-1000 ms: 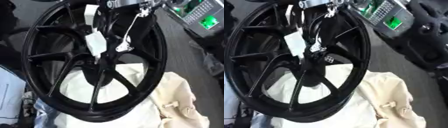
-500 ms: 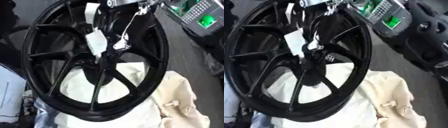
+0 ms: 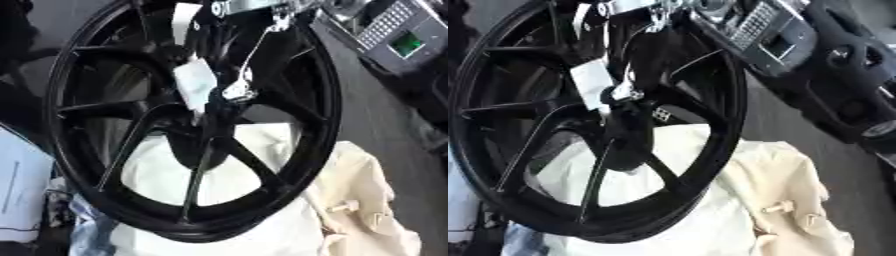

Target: Pull the pin out of the wheel hub.

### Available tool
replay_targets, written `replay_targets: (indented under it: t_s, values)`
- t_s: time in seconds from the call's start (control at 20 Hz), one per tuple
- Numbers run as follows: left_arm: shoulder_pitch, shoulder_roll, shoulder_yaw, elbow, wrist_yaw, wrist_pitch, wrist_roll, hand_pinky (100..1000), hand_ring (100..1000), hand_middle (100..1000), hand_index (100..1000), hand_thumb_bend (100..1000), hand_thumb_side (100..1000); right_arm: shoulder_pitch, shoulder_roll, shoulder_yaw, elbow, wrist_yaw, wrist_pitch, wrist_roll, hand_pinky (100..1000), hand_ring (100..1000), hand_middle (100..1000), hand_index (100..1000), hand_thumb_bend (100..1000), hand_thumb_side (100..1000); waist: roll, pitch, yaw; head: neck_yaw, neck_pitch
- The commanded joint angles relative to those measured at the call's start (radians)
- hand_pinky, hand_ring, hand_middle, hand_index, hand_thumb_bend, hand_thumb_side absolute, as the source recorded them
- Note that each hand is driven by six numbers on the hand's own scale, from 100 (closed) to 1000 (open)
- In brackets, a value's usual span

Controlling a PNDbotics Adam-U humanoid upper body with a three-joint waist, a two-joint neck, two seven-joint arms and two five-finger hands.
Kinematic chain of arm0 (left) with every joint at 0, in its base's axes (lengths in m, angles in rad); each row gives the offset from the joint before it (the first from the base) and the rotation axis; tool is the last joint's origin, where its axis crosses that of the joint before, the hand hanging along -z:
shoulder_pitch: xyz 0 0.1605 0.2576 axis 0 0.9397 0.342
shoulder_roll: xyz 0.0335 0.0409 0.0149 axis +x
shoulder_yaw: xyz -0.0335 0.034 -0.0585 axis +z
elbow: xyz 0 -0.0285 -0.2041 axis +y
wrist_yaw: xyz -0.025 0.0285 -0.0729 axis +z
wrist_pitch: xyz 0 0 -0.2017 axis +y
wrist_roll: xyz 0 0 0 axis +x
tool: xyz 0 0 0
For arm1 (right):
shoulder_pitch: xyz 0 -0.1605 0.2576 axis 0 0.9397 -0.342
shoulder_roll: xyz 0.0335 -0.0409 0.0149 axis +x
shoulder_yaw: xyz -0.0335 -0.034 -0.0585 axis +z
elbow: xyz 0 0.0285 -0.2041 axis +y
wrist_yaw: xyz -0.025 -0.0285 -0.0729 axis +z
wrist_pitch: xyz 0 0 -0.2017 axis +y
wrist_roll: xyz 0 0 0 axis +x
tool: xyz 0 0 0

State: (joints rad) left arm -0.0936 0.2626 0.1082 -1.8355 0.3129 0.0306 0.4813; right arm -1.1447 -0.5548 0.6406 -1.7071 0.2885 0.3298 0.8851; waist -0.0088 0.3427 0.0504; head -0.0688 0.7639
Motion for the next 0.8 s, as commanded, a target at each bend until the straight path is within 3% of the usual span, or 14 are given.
replay_targets:
  t_s: [0.05,0.55,0.8]
  values:
    - [-0.005,0.008,0.01,-0.01,-0.001,-0.002,0.003,758,752,715,717,193,893,-0.007,-0.032,-0.017,-0.031,-0.009,0.016,0.02,830,746,716,805,362,300,0.001,-0.013,0.003,-0.003,-0.002]
    - [-0.007,0.004,0.007,-0.008,0.0,-0.001,-0.001,759,752,714,717,192,895,0.0,-0.022,-0.018,-0.035,-0.016,0.025,0.021,828,733,693,792,324,284,0.0,-0.007,0.01,-0.007,-0.006]
    - [-0.006,0.002,0.008,-0.005,-0.003,0.0,0.0,760,752,715,717,191,895,0.002,-0.014,-0.026,-0.033,-0.037,0.048,0.0,824,716,667,775,254,286,0.001,-0.004,0.012,-0.008,-0.006]
